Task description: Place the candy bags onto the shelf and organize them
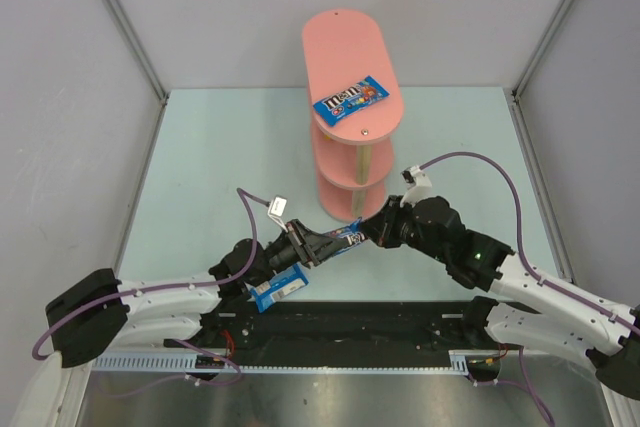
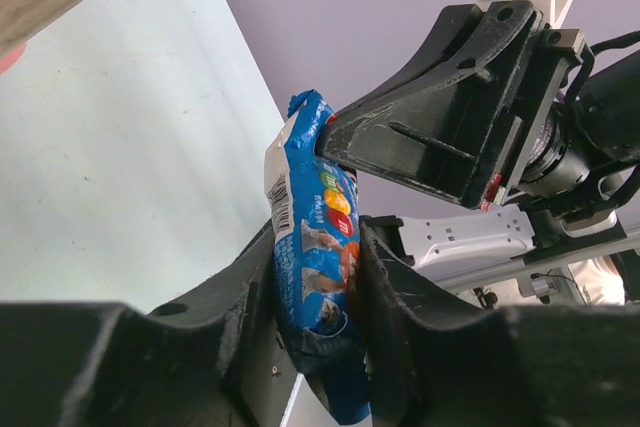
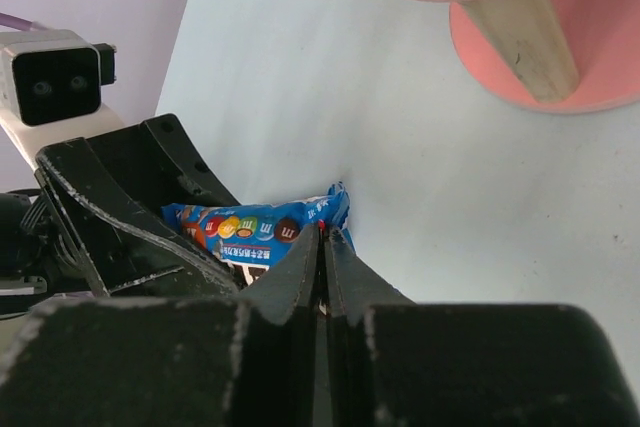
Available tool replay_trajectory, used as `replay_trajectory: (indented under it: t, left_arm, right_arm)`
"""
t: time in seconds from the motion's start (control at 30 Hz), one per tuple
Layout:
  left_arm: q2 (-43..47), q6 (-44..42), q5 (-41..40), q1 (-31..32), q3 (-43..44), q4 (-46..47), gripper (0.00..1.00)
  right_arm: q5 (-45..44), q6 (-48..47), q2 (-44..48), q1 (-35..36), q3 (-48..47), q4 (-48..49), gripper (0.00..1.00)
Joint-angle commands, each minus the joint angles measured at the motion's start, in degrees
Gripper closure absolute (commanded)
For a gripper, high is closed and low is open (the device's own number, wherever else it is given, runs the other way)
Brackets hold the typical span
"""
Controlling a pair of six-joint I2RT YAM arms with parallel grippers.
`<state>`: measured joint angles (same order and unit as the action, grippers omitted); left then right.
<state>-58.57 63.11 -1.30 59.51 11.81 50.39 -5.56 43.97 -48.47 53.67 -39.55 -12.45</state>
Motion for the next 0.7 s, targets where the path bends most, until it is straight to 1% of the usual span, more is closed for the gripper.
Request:
replay_trajectory:
  t: [0.0,0.07,0.1,0.17,0.2,0.27,0.3,0.37,0.4,0.53,0.57,0.6,0.63,0.67]
  left_arm:
    - [-0.3,1.5,0.8,0.3,1.2,6.2,0.67]
    - [-0.2,1.6,0.8,0.3,0.9,6.8,0.71]
    - [-0.3,1.6,0.8,0.3,0.9,6.8,0.72]
    - [-0.2,1.5,2.3,0.3,0.8,7.1,0.72]
    - [-0.1,1.5,2.3,0.3,0.8,7.0,0.73]
    - [0.5,1.4,2.4,0.3,0.6,7.1,0.72]
    - [0.6,1.4,2.4,0.3,0.4,7.1,0.73]
    - [1.1,1.5,2.4,0.3,-0.2,8.5,0.72]
    - [1.2,1.8,2.5,0.3,-0.6,9.5,0.73]
    - [0.4,2.5,4.3,0.2,-2.1,17.3,0.73]
    - [0.0,2.5,4.7,0.2,-2.2,18.4,0.74]
    - [-0.9,2.6,5.3,0.1,-2.4,19.6,0.74]
    - [-1.6,2.8,6.3,0.1,-2.8,23.2,0.74]
    - [-2.4,3.1,6.7,-0.1,-3.5,25.5,0.74]
  right_arm:
    - [0.6,0.5,1.6,0.7,-2.5,3.9,0.84]
    - [0.2,0.4,2.2,0.6,-2.5,3.7,0.76]
    - [-0.1,0.5,2.4,0.6,-2.5,3.6,0.7]
    - [-0.3,0.2,2.8,0.6,-2.5,3.1,0.64]
    - [-0.8,-0.1,3.1,0.6,-2.5,2.9,0.54]
    - [-1.4,-0.8,3.9,0.5,-2.5,1.8,0.45]
    - [-1.6,-1.2,4.2,0.4,-2.5,1.4,0.37]
    - [-1.1,-2.9,5.0,-0.4,-2.5,0.5,0.31]
    - [0.1,-3.5,5.3,-0.8,-2.4,0.6,0.26]
    - [7.5,-5.0,7.3,-4.4,-1.3,1.9,0.21]
    - [9.1,-5.1,7.7,-6.8,-1.0,2.1,0.2]
    - [13.1,-5.0,8.6,-8.1,-0.2,2.9,0.2]
    - [15.4,-4.8,9.1,-9.8,0.3,3.3,0.19]
    - [20.5,-4.3,9.4,-13.2,0.9,3.9,0.19]
